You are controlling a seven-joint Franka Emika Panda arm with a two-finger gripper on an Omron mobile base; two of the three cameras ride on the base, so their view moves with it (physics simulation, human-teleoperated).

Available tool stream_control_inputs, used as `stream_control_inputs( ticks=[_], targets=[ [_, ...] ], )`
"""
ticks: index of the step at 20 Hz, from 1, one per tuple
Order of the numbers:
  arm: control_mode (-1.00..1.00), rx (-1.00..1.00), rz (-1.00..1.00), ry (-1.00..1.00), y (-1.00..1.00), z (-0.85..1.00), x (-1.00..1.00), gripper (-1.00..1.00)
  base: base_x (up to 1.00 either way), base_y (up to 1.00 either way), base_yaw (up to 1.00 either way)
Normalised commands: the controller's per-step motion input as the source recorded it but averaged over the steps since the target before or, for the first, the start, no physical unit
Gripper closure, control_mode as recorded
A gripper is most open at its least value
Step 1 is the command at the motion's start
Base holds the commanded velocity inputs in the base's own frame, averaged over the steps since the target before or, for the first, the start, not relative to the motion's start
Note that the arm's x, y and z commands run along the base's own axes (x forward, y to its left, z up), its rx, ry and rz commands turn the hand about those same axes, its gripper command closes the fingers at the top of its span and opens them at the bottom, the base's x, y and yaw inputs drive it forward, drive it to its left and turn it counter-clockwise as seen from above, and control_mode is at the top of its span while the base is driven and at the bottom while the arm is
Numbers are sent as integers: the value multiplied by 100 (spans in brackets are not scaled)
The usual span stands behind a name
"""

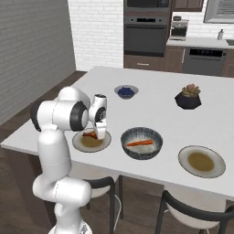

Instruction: Pick the chicken drumstick and carrot from their plates and place them in the bowl. Then put the bowl in the fridge.

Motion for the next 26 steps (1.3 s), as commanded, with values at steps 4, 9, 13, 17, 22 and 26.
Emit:
stream_control_inputs(
  ticks=[4,9,13,17,22,26],
  targets=[
    [-100,0,0,0,0,-52,0,100,0,0,0],
    [-100,1,0,0,0,-33,-22,100,0,0,0],
    [-100,2,-3,-11,0,52,-92,100,0,0,0],
    [-100,0,-5,-10,0,89,-97,100,0,0,0],
    [-100,0,-2,-5,-21,94,-85,100,0,0,0],
    [-100,0,0,0,-79,59,-49,100,0,0,0]
  ],
)
